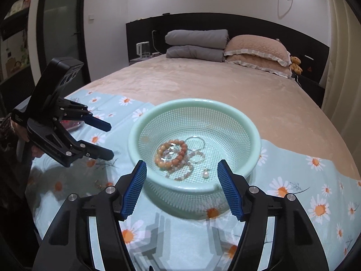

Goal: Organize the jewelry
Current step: 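Grasp a heart-shaped earring with the left tool while the right tool grasps a silver earring, then carry both earrings over the basket and open both tools to drop them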

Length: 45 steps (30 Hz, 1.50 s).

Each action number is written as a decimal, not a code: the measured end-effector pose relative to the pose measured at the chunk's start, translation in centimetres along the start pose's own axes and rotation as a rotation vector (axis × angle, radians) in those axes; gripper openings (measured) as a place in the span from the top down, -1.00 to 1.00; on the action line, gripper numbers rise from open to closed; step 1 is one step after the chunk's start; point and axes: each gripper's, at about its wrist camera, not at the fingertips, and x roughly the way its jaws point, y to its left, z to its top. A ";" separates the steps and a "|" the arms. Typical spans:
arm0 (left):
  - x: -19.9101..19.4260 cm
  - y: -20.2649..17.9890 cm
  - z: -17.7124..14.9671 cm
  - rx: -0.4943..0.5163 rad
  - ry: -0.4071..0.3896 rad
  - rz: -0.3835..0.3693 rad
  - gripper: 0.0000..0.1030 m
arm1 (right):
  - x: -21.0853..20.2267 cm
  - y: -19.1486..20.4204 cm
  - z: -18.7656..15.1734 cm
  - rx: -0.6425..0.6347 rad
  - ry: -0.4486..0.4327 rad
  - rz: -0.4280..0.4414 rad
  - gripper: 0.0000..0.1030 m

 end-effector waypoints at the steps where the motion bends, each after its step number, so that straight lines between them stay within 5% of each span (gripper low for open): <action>1: 0.0 -0.2 -0.6 0.005 0.003 -0.002 -0.51 | -0.2 0.7 -0.4 -0.002 0.002 0.008 -0.19; 11: 1.2 -1.9 -5.0 0.002 0.062 -0.039 -0.47 | 0.1 7.4 -5.6 -0.039 0.092 0.142 -0.19; 18: 3.0 -1.9 -5.0 -0.027 0.072 -0.015 0.02 | 1.5 10.1 -7.0 -0.034 0.109 0.220 -0.19; 21: 3.1 -1.4 -4.8 -0.040 0.068 0.002 0.53 | 2.6 11.9 -7.3 -0.071 0.127 0.254 -0.17; 22: 3.1 -1.2 -4.9 -0.046 0.070 -0.002 0.74 | 3.0 12.7 -7.4 -0.102 0.138 0.261 -0.10; 24: 3.0 -0.9 -5.0 -0.051 0.069 -0.025 0.81 | 4.0 14.0 -7.9 -0.155 0.169 0.253 0.11; 30: 2.1 -0.3 -6.0 -0.044 0.063 -0.023 0.81 | 4.6 13.6 -7.9 -0.130 0.169 0.263 0.77; 45: -2.0 1.2 -9.1 -0.058 0.063 0.046 0.81 | 2.6 9.5 -6.0 -0.054 0.134 0.227 0.79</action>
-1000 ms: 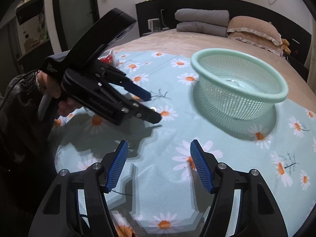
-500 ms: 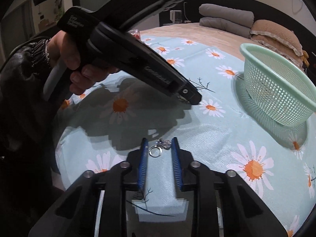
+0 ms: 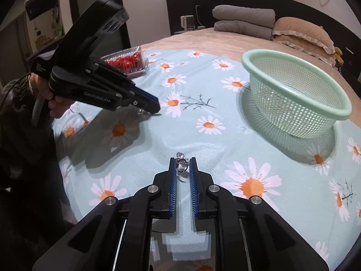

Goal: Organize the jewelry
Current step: 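Carry both earrings over the basket and open both tools to drop them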

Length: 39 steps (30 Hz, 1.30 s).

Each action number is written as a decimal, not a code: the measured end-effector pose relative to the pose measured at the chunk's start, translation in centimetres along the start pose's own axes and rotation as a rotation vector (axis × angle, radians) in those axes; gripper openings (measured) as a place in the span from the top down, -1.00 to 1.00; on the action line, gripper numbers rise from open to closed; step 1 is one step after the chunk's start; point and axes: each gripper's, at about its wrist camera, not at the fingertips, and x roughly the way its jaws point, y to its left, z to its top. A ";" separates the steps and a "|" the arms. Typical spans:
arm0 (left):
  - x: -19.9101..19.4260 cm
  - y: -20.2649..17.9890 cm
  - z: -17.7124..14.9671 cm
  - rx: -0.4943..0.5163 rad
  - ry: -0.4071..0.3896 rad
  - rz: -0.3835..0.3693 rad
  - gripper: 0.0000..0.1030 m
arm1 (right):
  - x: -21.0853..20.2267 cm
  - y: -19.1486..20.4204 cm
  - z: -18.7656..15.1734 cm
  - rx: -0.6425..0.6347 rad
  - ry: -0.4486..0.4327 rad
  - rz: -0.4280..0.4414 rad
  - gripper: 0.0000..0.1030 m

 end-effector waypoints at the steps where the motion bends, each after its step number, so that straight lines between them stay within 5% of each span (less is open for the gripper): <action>1: 0.0 -0.2 0.1 0.002 0.000 0.004 0.81 | -0.5 -0.3 0.2 -0.002 -0.009 -0.013 0.79; 10: -2.1 -0.2 2.1 0.011 -0.024 0.006 0.80 | -5.5 -3.7 2.7 -0.039 -0.066 -0.108 0.78; 20: -5.5 -1.7 9.5 0.037 -0.176 -0.007 0.80 | -11.1 -7.1 7.7 -0.092 -0.168 -0.194 0.77; 30: -5.1 -6.1 16.7 0.173 -0.245 -0.086 0.80 | -10.4 -9.8 10.6 -0.123 -0.189 -0.190 0.77; 39: -1.3 -5.6 17.3 0.157 -0.185 -0.090 0.80 | -7.6 -12.5 9.6 -0.079 -0.150 -0.181 0.77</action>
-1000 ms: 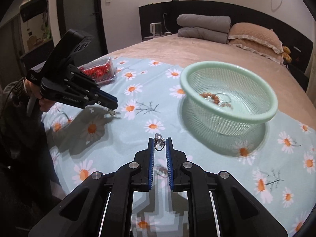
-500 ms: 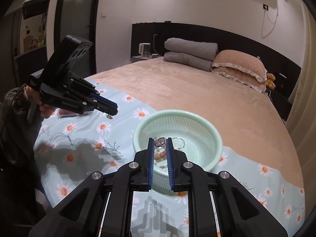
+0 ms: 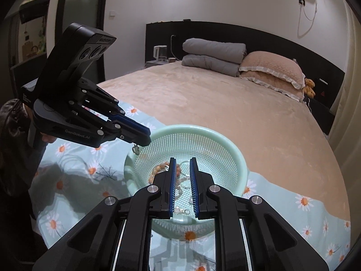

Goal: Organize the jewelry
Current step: 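Carry both earrings over the basket and open both tools to drop them, then grasp a small silver earring on the cloth with the right tool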

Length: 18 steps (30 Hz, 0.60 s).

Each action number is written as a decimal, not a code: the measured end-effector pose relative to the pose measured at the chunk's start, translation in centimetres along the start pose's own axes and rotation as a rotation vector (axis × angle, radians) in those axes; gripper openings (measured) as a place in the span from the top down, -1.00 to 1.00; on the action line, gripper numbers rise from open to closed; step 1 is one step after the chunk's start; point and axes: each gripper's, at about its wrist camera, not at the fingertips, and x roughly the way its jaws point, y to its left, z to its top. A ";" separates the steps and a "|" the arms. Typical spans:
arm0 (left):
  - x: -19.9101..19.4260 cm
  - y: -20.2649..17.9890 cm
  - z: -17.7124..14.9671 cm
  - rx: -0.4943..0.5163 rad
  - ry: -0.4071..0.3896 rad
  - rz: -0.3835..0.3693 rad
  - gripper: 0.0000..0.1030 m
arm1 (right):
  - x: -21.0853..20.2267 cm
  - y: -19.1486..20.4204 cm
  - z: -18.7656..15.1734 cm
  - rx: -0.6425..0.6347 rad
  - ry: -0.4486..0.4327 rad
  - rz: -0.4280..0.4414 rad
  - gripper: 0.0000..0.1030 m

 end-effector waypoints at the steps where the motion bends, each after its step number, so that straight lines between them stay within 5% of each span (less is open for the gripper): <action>1: 0.2 0.1 -0.1 -0.002 0.003 -0.001 0.79 | 0.2 0.0 -0.2 0.003 0.003 -0.002 0.77; 3: 0.4 0.3 -0.4 -0.009 0.005 0.007 0.79 | 0.7 -0.2 -0.5 0.013 0.011 -0.009 0.75; 5: 0.4 0.4 -0.5 -0.022 0.006 0.000 0.53 | 1.0 -0.4 -0.7 0.027 0.019 -0.022 0.71; 7: 0.2 0.6 -0.8 -0.033 -0.005 0.033 -0.28 | 1.1 -0.8 -0.8 0.045 0.020 -0.052 0.17; 10: -0.2 1.0 -0.9 -0.043 -0.013 0.053 -0.57 | 0.7 -1.3 -1.2 0.076 -0.002 -0.076 -0.16; 18: -0.5 2.5 -1.9 -0.102 -0.004 0.099 -0.85 | -0.3 -0.2 -3.0 0.089 0.017 -0.019 -0.23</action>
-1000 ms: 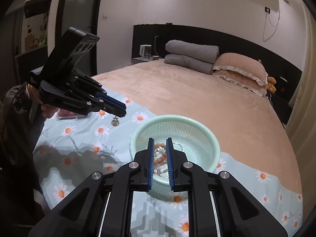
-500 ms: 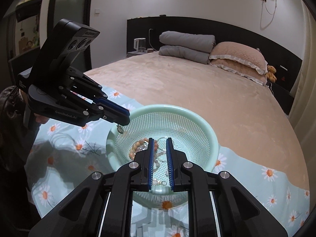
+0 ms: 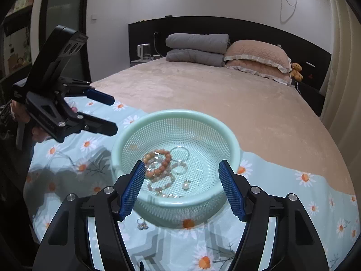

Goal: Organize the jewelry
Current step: 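Grasp a small silver earring on the cloth with the right tool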

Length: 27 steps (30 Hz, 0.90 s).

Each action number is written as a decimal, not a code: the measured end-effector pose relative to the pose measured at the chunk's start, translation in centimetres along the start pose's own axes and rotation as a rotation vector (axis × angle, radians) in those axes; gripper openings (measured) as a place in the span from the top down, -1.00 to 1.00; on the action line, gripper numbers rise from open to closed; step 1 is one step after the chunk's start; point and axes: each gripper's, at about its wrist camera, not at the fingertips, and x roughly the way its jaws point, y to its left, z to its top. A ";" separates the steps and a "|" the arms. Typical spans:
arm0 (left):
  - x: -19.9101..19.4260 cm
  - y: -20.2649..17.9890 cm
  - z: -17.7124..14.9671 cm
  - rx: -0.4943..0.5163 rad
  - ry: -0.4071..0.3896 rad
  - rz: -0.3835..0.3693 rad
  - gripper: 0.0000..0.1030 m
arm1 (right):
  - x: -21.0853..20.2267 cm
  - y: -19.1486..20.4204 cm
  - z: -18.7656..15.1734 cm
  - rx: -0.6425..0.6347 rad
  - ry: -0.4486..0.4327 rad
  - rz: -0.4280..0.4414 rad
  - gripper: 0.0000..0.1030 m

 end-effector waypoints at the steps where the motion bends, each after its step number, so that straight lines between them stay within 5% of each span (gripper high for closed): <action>1: 0.0 0.2 -0.3 -0.003 0.005 0.001 -0.85 | -0.2 0.6 -0.5 -0.010 0.004 0.020 -0.23; 11: 0.2 1.3 -3.4 -0.065 0.049 0.004 -0.87 | 2.3 3.0 -5.3 0.049 0.122 0.052 -0.21; 18: -0.3 1.2 -4.5 -0.063 0.056 0.015 -0.88 | 7.1 2.9 -7.2 0.063 0.255 0.069 0.72; 27: -0.2 1.4 -5.0 -0.064 0.069 0.022 -0.88 | 4.3 3.6 -6.3 0.009 0.176 0.131 0.72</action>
